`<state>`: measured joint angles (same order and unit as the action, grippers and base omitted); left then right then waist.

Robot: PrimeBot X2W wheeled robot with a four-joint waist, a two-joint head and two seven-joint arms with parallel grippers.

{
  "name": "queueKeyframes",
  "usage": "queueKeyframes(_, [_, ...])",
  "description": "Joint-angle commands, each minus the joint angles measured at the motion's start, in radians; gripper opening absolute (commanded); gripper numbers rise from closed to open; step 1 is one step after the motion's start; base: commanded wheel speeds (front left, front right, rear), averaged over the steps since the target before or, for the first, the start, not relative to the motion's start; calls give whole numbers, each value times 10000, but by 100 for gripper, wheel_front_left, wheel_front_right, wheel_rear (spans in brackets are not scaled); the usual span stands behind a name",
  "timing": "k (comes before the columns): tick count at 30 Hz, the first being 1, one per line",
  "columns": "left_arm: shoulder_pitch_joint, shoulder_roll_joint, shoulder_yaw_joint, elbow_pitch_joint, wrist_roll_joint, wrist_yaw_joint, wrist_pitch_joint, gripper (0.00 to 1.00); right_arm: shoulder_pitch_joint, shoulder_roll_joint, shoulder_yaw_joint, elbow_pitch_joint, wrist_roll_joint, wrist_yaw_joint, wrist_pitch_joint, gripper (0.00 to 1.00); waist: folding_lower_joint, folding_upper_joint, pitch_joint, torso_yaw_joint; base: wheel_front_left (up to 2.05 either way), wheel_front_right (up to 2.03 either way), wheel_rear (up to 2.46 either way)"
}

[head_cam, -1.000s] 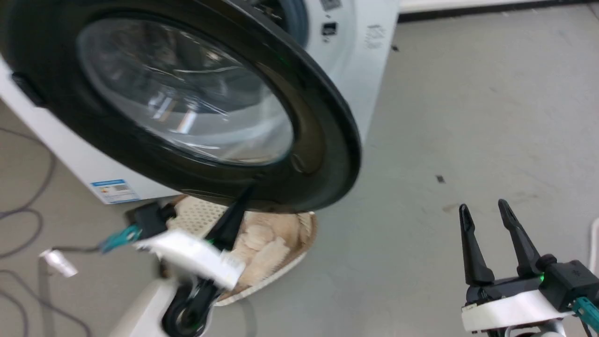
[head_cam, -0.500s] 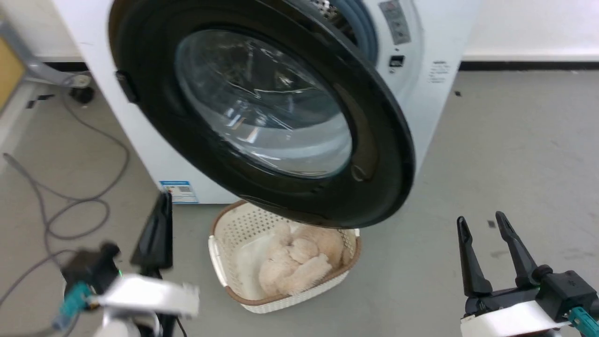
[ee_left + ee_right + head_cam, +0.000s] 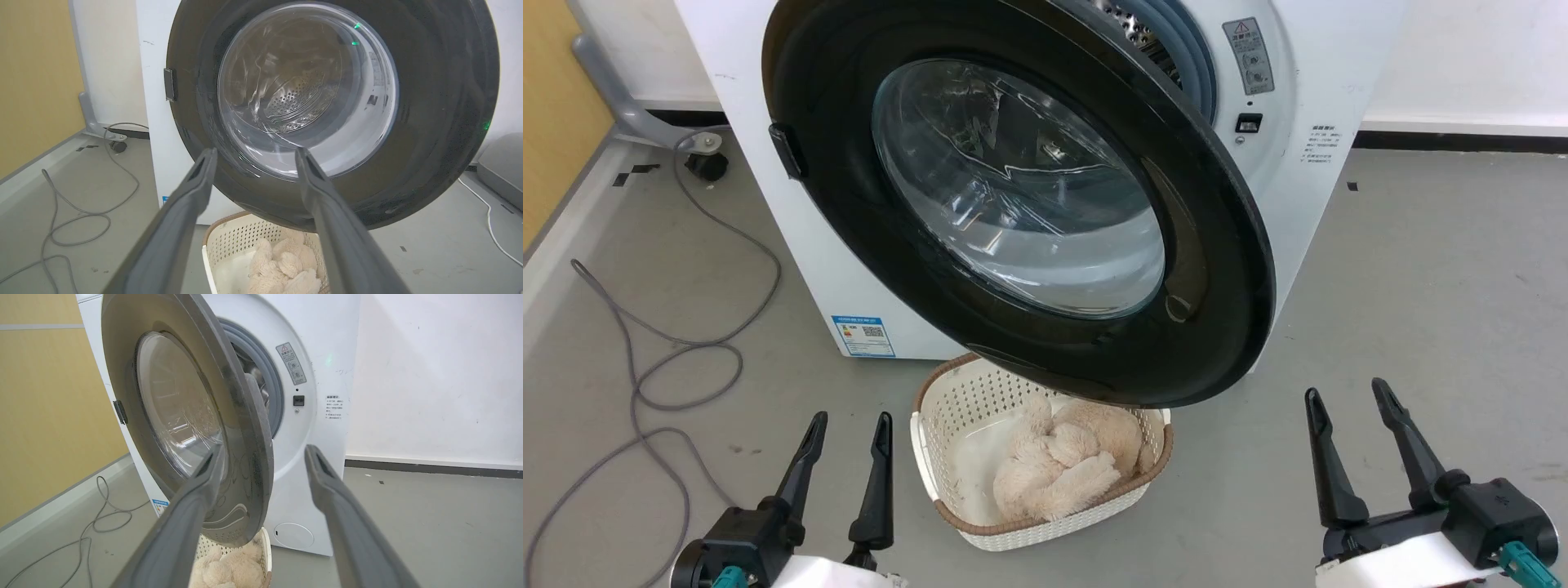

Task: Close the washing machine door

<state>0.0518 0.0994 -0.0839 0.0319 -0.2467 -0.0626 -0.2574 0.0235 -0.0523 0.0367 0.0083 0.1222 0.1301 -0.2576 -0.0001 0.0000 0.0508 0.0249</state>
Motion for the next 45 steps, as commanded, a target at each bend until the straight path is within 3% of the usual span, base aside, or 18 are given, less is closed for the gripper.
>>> queueKeyframes(1, [84, -58, 82, 9, 133, -84, -43, 100, 139, 20, 26, 29, -100, 6, -42, 100, 1, 0, 13, 8, 0, 0, 0])
queueKeyframes(6, [40, -231, 263, 38, 414, -263, -43, 100, 141, 20, 101, 76, -115, 6, -42, 100, 1, 0, 37, 50, 0, 0, 0])
queueKeyframes(8, [12, -280, 302, 44, 497, -319, -43, 100, 123, 20, 154, 90, -157, 6, -42, 0, 1, 0, 71, 84, 0, 0, 0])
queueKeyframes(14, [-137, -400, 338, 13, 624, -423, -43, 100, -95, -234, 560, -48, -375, 6, -42, 0, 1, 0, 311, 320, 0, 0, 0])
queueKeyframes(26, [-689, -484, 259, -120, 617, -521, -43, 100, -2056, -2130, 2430, 1023, 62, 6, 29, 0, 1, 0, 1225, 963, 0, 0, 0])
queueKeyframes(35, [-1244, -490, -106, -267, 386, -360, -43, 100, -4228, -3484, 2594, 2006, 1080, 6, 473, 0, 1, 0, 2210, 1517, 0, 0, 0])
queueKeyframes(45, [-1965, -491, -484, -470, 78, -95, -43, 100, -6344, -4461, 2213, 3058, 1898, 6, 864, 0, 1, 0, 3260, 2087, 0, 0, 0])
